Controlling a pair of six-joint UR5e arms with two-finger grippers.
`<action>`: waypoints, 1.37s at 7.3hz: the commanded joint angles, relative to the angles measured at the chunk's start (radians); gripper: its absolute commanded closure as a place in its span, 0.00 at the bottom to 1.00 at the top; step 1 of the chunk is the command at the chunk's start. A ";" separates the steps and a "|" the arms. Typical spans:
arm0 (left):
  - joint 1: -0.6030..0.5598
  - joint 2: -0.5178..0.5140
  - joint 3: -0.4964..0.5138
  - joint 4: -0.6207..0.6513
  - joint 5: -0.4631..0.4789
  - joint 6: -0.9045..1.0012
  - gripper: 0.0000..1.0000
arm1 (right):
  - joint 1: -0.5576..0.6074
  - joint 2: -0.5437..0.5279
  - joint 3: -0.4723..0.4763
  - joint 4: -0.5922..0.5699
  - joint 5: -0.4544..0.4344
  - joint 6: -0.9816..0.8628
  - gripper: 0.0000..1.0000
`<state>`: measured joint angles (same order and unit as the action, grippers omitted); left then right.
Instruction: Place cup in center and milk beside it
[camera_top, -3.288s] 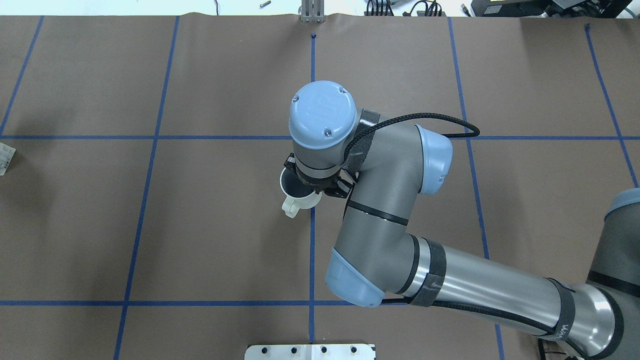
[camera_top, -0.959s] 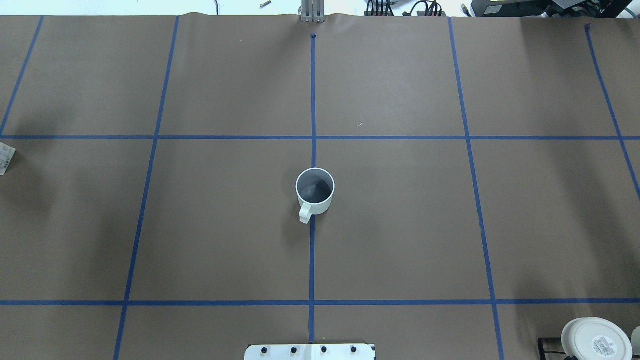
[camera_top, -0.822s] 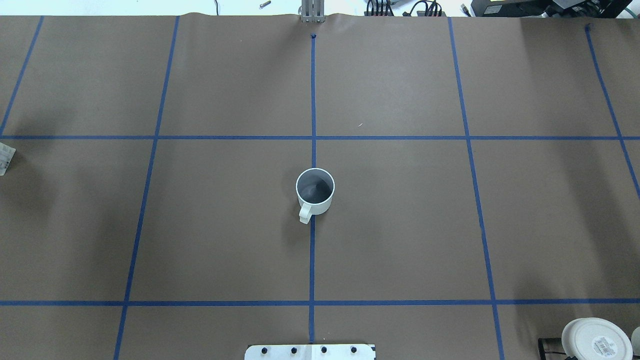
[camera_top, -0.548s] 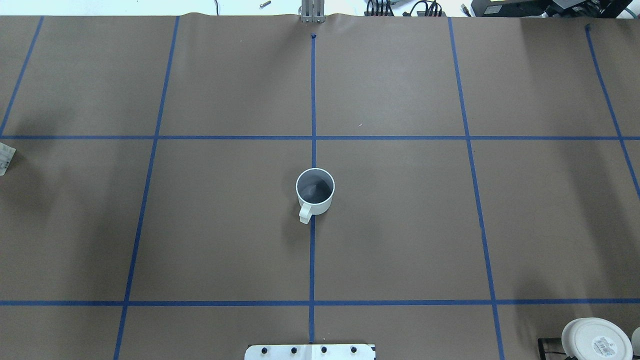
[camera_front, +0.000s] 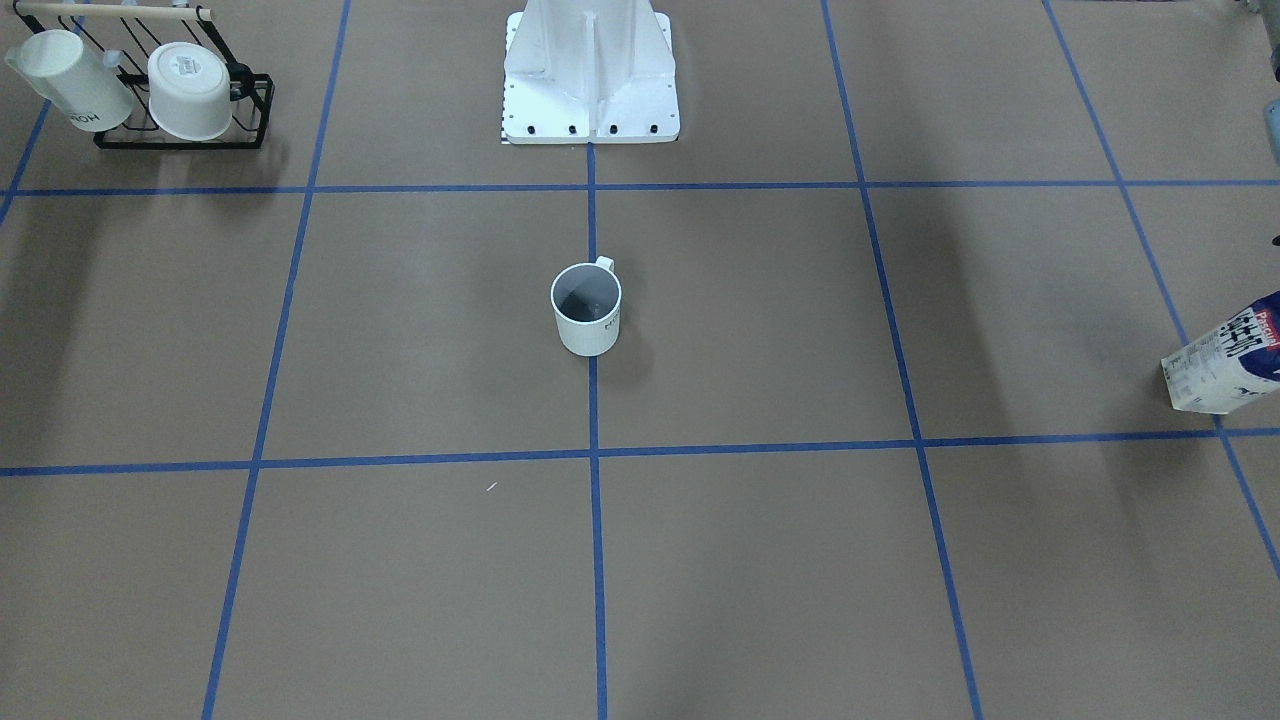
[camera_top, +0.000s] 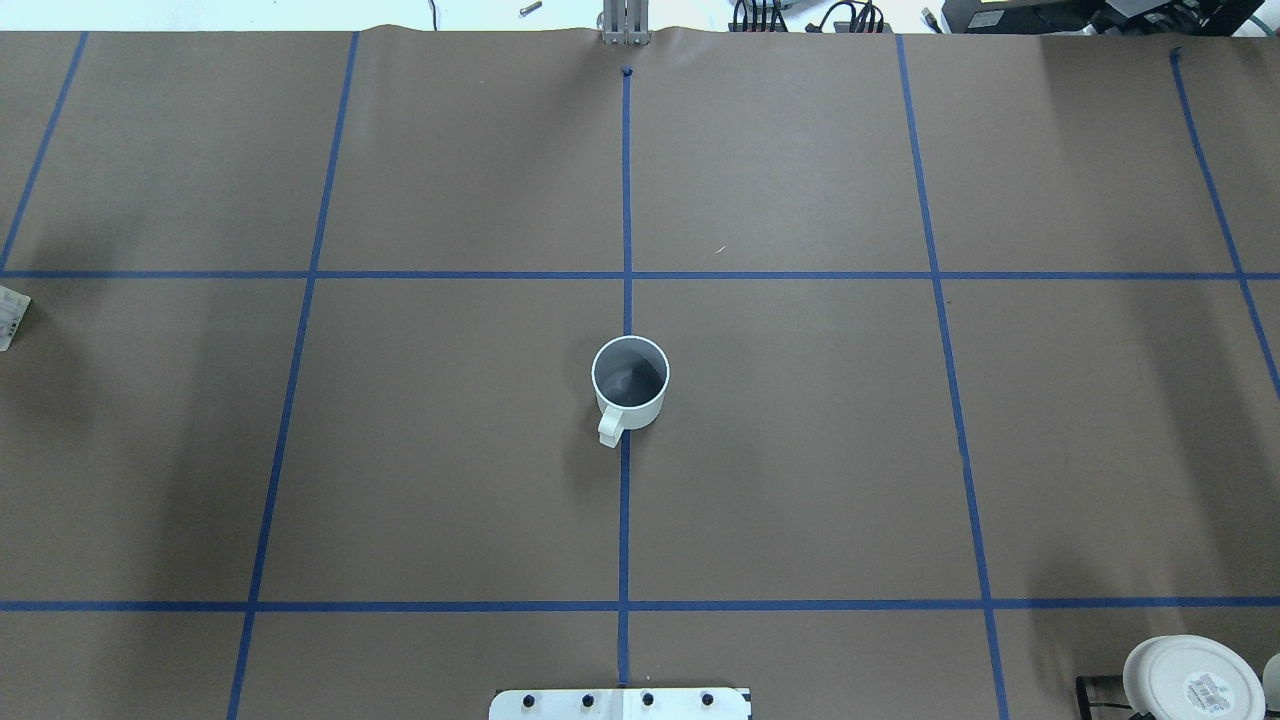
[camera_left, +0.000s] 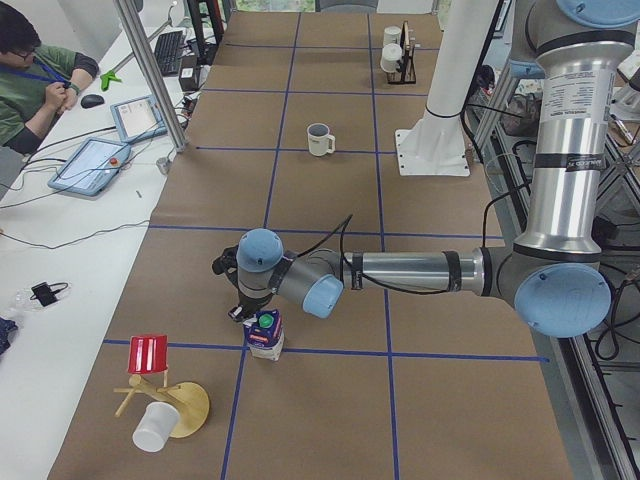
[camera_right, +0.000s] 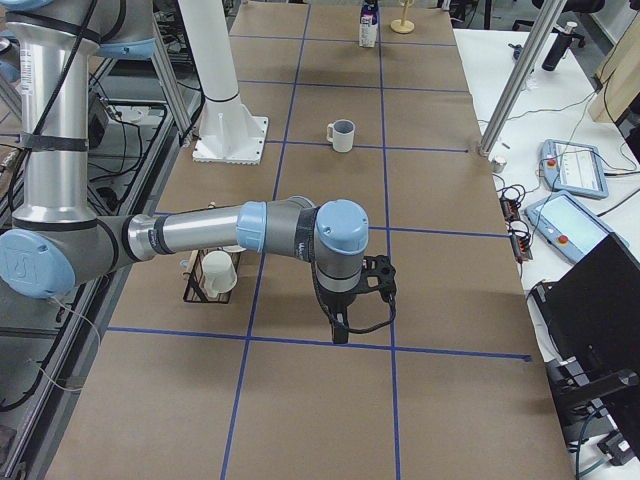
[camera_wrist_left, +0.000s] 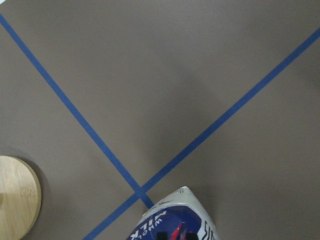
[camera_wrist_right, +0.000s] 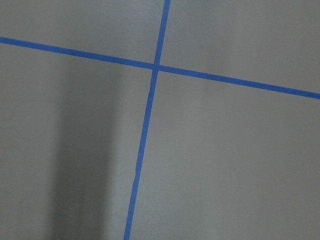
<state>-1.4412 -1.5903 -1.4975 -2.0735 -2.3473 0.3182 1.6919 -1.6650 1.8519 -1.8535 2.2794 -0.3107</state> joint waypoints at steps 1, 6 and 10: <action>0.001 0.000 -0.007 0.013 -0.029 -0.011 1.00 | 0.000 -0.021 -0.006 0.002 -0.001 -0.001 0.00; -0.001 -0.014 -0.197 0.142 -0.139 -0.341 1.00 | 0.014 -0.073 -0.006 0.054 0.000 -0.001 0.00; -0.001 -0.022 -0.201 0.144 -0.136 -0.344 1.00 | 0.014 -0.073 -0.008 0.054 0.000 -0.001 0.00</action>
<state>-1.4420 -1.6099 -1.6969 -1.9306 -2.4837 -0.0243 1.7058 -1.7379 1.8440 -1.7994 2.2795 -0.3114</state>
